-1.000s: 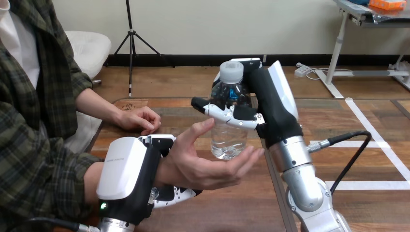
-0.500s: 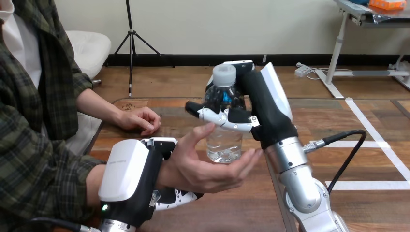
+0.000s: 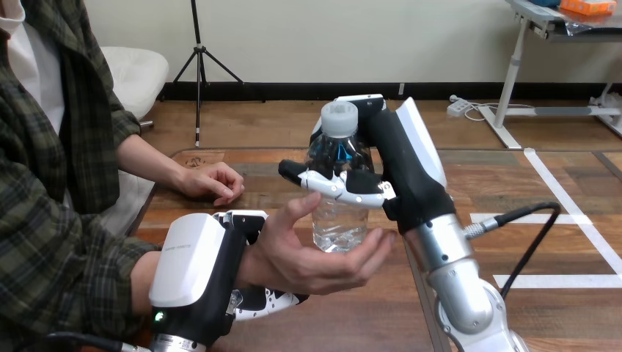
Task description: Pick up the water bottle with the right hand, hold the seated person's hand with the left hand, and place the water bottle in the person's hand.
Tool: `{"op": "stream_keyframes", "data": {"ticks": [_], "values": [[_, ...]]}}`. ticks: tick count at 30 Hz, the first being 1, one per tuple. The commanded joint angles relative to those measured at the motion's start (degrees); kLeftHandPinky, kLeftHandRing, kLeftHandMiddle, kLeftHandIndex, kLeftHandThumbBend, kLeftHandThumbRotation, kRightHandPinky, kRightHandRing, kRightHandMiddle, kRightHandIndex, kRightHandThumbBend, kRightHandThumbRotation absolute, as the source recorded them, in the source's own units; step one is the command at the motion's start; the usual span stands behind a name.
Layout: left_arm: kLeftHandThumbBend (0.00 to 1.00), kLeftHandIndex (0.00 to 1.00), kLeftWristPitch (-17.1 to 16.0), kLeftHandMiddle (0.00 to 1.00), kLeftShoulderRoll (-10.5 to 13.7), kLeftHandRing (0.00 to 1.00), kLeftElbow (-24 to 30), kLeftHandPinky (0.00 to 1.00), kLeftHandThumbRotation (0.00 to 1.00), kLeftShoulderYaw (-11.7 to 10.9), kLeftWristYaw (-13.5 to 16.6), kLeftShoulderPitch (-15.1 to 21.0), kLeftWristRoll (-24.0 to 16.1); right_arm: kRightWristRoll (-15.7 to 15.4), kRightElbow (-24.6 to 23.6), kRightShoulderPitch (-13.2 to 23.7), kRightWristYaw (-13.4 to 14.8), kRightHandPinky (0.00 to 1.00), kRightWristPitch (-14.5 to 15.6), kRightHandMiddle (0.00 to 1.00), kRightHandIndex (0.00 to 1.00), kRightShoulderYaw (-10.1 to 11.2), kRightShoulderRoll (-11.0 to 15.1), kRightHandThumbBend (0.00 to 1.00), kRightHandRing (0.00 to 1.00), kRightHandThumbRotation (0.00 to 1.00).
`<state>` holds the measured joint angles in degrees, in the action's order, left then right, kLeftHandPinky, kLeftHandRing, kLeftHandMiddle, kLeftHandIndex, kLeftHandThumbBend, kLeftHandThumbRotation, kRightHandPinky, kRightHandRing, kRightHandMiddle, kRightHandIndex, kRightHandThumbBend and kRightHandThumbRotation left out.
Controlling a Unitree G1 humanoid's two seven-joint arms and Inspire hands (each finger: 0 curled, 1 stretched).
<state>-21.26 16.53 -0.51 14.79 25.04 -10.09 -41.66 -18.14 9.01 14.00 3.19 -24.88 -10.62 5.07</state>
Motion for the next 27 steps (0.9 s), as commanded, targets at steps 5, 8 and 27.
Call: {"op": "stream_keyframes", "data": {"ticks": [5,8,27], "values": [[0.75,0.24,1.1,0.25,-2.0,0.21,4.9,0.18,0.00,4.3,-3.8,1.1,-3.5,1.0,-5.6,0.5,-0.9,0.00,-0.8,0.00,0.00,0.9,0.6,0.29,0.00,0.00],[0.77,0.30,4.1,0.31,-0.8,0.27,6.8,0.24,0.00,4.3,-6.3,0.9,-7.2,0.8,-6.1,0.3,-0.9,0.00,-0.7,0.00,0.00,1.0,0.6,0.29,0.00,0.00],[0.91,0.52,6.9,0.53,-1.5,0.51,9.1,0.48,0.00,3.6,-7.2,0.4,-10.3,1.0,-6.4,0.5,-0.8,0.00,-1.2,0.00,0.00,1.1,0.6,0.28,0.00,0.00]]}}
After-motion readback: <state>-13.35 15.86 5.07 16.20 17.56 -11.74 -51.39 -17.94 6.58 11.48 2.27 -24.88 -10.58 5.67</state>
